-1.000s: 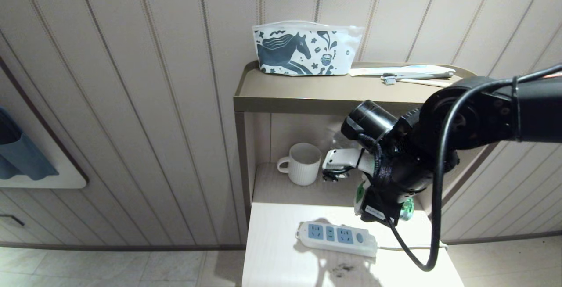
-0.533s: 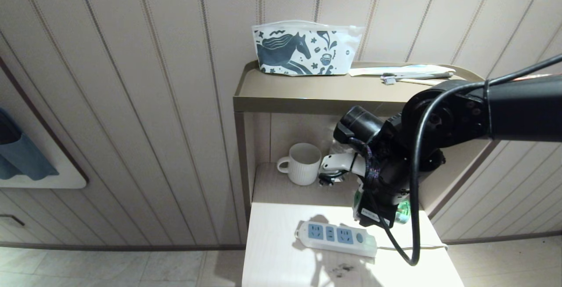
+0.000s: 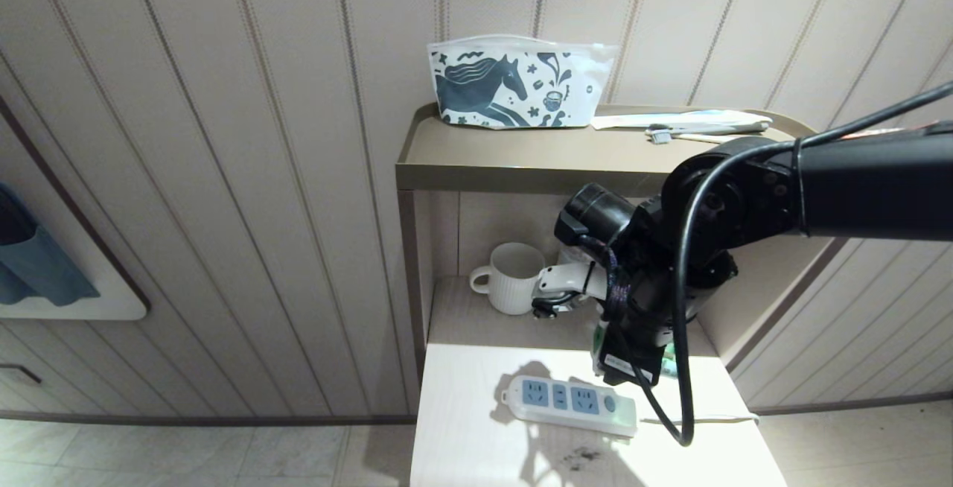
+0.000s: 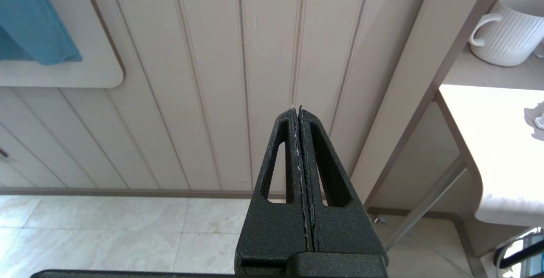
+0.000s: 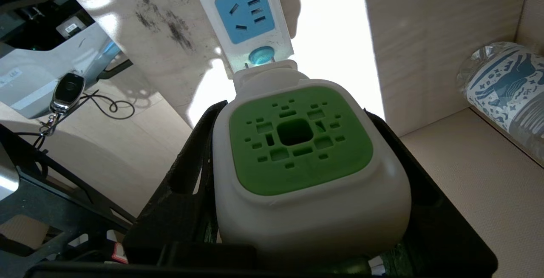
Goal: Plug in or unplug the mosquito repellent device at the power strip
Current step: Insert the plug into the socket
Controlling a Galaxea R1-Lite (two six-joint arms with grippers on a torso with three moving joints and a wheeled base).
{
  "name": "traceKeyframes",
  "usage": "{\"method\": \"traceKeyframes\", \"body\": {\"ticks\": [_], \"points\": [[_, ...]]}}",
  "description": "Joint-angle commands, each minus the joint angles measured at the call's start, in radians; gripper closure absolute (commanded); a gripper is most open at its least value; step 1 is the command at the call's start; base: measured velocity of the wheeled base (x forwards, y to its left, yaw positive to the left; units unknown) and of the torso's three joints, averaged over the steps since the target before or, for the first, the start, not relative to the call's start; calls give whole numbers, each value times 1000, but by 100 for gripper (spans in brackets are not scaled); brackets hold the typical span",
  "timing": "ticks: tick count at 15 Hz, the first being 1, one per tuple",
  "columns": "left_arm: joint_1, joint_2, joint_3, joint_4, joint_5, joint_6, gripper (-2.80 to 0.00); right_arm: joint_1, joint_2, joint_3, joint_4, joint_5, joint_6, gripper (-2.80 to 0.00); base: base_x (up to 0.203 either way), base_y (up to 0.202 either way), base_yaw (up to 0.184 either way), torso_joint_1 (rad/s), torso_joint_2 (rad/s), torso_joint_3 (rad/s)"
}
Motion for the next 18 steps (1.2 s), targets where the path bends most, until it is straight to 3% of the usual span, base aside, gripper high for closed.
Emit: {"method": "traceKeyframes", "body": {"ticks": [1, 5, 13, 18], "points": [[0, 0, 0, 0, 0, 1, 0, 3, 2, 16, 7, -1, -1, 0, 0, 0, 0, 0, 0, 0], [0, 0, 0, 0, 0, 0, 0, 4, 7, 45, 8, -2, 0, 0, 0, 0, 0, 0, 0, 0], [0, 0, 0, 0, 0, 0, 0, 74, 108, -16, -2, 0, 7, 0, 0, 0, 0, 0, 0, 0], [0, 0, 0, 0, 0, 0, 0, 75, 169, -74, 8, -1, 1, 0, 0, 0, 0, 0, 0, 0]]}}
